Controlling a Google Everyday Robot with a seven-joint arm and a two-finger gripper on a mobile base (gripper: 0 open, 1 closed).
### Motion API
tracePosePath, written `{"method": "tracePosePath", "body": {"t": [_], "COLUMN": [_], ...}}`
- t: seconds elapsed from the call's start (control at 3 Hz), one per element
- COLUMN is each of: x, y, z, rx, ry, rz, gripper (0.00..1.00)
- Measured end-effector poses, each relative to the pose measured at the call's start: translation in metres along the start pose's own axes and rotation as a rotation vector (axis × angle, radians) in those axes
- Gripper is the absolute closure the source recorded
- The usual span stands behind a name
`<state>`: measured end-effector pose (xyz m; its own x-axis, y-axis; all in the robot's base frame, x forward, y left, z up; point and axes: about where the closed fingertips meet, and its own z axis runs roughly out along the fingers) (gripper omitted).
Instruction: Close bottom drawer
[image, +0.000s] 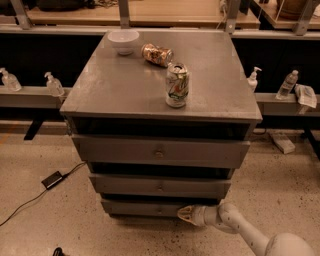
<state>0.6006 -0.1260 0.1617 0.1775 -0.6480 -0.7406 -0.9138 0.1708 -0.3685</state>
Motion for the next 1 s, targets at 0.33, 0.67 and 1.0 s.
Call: {"method": "tracePosePath", "body": {"t": [0.33,0.67,1.0], "x": [0.000,0.005,0.035], "y": [0.001,0.011,0.062], "z": [-0.001,-0.010,-0.045], "rx": [0.000,-0.009,-0.077], "ry": [0.000,-0.016,-0.065], "rz": [0.000,-0.007,-0.003], "gripper": [1.00,1.00,1.00]}}
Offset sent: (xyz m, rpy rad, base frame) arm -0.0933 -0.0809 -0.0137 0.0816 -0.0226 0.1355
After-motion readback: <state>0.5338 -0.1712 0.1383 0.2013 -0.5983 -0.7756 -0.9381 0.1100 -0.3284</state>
